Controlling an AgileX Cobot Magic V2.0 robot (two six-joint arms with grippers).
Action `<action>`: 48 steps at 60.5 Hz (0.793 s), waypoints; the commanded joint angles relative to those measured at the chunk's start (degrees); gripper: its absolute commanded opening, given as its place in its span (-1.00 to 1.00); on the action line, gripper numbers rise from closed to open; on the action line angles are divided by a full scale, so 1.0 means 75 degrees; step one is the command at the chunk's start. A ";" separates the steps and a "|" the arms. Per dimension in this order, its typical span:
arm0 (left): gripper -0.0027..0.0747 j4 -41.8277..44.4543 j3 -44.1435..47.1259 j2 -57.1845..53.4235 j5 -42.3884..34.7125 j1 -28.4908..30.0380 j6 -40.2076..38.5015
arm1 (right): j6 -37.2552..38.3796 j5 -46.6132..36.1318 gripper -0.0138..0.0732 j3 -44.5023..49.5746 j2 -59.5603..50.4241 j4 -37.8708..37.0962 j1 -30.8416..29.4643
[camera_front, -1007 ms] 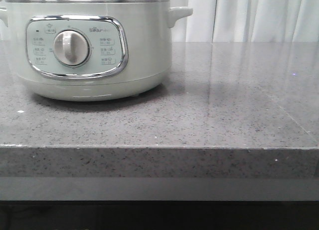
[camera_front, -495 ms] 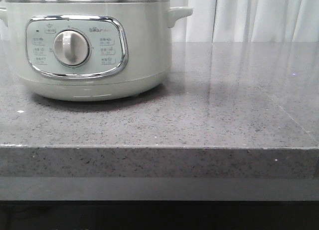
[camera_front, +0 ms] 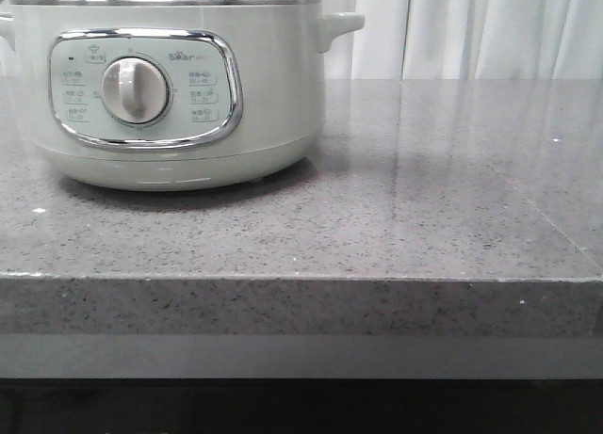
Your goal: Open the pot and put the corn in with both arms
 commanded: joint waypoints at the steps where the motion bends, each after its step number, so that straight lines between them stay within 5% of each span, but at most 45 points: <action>1: -0.28 -0.0313 -0.0265 0.0062 -0.1082 -0.0050 -0.0030 | -0.0073 -0.0564 -0.80 -0.0269 -0.0650 0.0044 -0.0191; 30: -0.28 -0.0313 -0.0265 0.0062 -0.1082 -0.0050 -0.0030 | -0.0073 -0.0529 -0.84 -0.0168 -0.1708 -0.0467 -0.1619; 48: -0.28 -0.0313 -0.0265 0.0062 -0.1082 -0.0050 -0.0030 | -0.0073 -0.1449 -0.84 0.2332 -0.3610 -0.0633 -0.3289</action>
